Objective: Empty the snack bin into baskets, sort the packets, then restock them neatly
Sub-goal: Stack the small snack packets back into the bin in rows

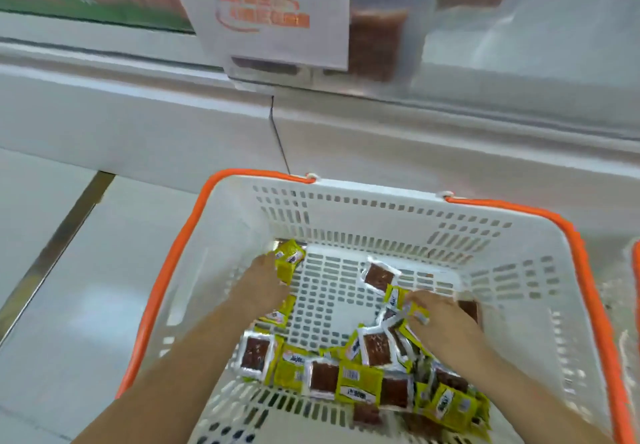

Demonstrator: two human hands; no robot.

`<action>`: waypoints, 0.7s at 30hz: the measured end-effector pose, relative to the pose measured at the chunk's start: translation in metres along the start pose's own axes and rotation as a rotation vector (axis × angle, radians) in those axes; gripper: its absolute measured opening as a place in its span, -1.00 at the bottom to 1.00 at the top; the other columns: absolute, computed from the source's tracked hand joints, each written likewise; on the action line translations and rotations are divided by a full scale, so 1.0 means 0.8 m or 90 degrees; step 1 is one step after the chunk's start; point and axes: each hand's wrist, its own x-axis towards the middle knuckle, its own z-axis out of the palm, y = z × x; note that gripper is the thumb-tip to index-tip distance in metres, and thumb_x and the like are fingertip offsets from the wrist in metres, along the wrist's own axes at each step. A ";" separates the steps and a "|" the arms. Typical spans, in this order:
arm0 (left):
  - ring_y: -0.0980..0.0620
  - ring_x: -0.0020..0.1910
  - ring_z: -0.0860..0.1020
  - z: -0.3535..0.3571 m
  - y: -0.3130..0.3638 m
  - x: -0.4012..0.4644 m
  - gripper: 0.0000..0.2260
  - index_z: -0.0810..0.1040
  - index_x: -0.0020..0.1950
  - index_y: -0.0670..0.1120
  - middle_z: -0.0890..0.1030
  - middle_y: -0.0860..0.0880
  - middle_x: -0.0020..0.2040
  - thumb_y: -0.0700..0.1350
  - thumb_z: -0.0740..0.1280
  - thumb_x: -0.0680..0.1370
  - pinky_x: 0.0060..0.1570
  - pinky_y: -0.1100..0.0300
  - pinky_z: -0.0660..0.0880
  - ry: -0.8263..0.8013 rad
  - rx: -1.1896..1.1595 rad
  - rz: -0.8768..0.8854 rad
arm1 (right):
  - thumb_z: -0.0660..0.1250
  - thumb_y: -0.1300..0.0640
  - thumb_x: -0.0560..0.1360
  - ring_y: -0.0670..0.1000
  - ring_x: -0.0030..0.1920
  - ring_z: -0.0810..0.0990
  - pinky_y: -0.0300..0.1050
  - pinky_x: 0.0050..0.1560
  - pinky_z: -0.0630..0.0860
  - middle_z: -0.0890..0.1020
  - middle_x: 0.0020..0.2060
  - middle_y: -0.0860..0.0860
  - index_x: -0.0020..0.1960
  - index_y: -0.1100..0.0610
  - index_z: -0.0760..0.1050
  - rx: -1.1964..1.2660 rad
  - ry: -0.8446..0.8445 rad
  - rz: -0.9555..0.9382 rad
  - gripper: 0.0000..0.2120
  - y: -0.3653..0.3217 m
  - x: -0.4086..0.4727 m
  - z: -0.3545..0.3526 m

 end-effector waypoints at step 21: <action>-0.01 0.49 0.20 0.136 0.037 0.026 -0.48 0.06 0.56 0.00 0.13 -0.01 0.55 -0.13 0.17 0.64 0.36 0.19 0.28 0.054 0.116 0.248 | 0.32 0.04 0.52 0.06 0.30 0.41 -0.10 0.27 0.31 0.47 0.28 -0.01 0.30 0.04 0.42 -0.131 0.094 -0.181 -0.63 -0.003 0.090 0.060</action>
